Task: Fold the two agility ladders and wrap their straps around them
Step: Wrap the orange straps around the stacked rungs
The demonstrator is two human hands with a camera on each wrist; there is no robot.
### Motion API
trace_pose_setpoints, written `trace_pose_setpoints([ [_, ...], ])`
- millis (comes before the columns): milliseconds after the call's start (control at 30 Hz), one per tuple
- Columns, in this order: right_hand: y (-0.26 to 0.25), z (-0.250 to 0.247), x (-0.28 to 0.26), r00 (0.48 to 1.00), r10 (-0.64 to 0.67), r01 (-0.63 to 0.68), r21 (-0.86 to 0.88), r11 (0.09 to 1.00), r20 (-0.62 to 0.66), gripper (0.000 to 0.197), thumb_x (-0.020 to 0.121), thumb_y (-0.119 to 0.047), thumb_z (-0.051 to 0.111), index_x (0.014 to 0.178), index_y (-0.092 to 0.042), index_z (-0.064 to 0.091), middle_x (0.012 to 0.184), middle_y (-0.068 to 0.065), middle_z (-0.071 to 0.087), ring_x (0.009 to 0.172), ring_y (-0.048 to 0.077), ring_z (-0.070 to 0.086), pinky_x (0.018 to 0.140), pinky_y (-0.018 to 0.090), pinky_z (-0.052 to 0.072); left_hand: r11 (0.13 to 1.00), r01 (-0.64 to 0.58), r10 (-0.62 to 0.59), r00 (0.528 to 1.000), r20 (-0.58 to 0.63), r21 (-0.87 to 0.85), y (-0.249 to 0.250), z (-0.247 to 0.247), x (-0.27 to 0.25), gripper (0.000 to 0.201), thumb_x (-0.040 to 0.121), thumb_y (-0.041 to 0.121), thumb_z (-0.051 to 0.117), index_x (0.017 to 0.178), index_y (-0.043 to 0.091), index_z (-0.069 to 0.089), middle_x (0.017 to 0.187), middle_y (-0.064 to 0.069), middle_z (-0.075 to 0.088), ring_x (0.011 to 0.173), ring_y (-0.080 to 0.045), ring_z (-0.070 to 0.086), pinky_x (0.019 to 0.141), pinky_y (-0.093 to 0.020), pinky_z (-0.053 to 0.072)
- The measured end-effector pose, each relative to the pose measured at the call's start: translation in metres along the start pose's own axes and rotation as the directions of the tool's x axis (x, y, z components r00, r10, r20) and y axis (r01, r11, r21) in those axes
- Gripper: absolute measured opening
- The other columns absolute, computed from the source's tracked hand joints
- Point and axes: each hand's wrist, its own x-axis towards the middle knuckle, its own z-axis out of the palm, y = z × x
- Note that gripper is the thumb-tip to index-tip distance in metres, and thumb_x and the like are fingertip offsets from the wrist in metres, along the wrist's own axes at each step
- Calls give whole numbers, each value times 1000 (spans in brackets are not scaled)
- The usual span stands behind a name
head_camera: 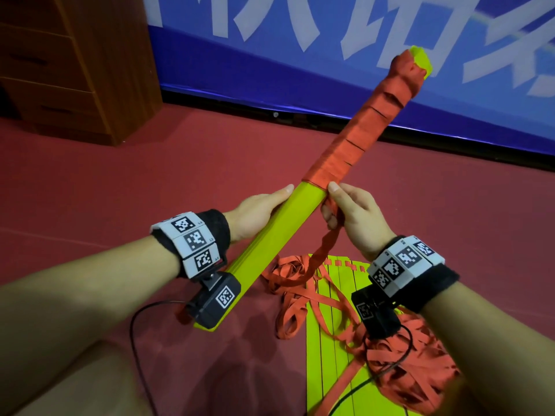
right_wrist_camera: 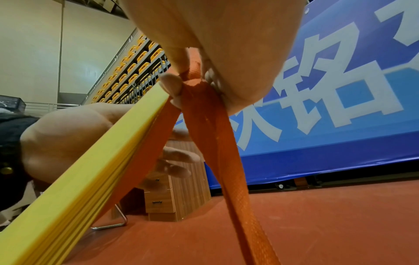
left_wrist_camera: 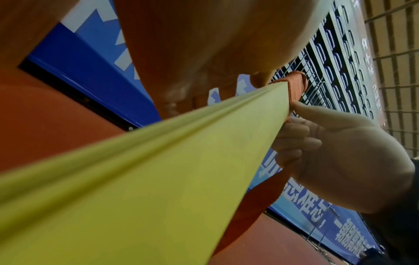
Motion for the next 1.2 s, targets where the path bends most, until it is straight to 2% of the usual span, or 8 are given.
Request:
trace_pose_setpoints([
  [100,0,0,-1,1000,-18,18,8,1000,18,39,100,-41,44,80,-11,58,64,-2,60,54,12,52,58,30,45,983,123,-97,979,182,-136,3,2,-6,72,103,59,33,118,-2,69,103,-26,74,88,-34,73,77,-37,59],
  [200,-2,0,-3,1000,-3,2,9,1000,30,41,100,-42,44,77,-12,60,66,5,61,54,15,53,56,29,46,982,121,-92,977,194,-144,6,1,-9,71,102,60,35,109,-2,68,91,-21,73,79,-33,71,73,-37,60],
  [367,-11,1,-3,995,73,-79,84,993,69,39,111,-27,36,88,-5,59,66,1,66,52,15,60,49,26,49,976,69,-53,995,81,-206,8,3,-7,65,98,60,46,91,-1,70,72,-14,67,60,-23,64,64,-34,58],
  [533,-16,6,-2,970,221,-233,127,964,97,44,110,-37,36,94,-2,58,63,9,68,50,22,65,48,29,53,994,-81,75,994,-75,-79,0,8,-2,60,101,55,46,76,5,65,66,-12,67,63,-25,70,63,-32,55],
  [767,-13,2,-1,908,388,-411,151,899,160,53,107,-37,29,91,-2,66,66,14,64,50,22,62,46,25,49,955,-214,256,945,-204,204,-4,-2,7,82,82,82,40,86,5,66,73,-8,73,66,-23,73,76,-38,59],
  [900,-13,4,-1,935,335,-349,128,928,118,35,104,-19,41,84,-1,63,58,10,59,44,21,54,50,29,45,916,-216,322,899,-297,338,-4,-2,7,70,97,69,43,84,4,65,71,-8,72,66,-17,72,77,-34,56],
  [1033,-11,9,1,958,277,-280,34,960,72,28,104,-8,47,83,-4,64,51,0,52,39,12,45,44,23,41,890,-162,328,876,-354,426,-10,-3,9,64,91,78,42,80,17,61,69,-3,72,68,-15,71,82,-42,58],
  [1200,-10,12,3,971,232,-230,-29,973,57,29,106,-9,45,94,0,69,50,-3,50,40,9,43,45,21,39,846,-88,341,848,-406,526,-6,0,6,62,92,77,41,82,19,59,68,0,68,79,-25,66,77,-41,53],
])
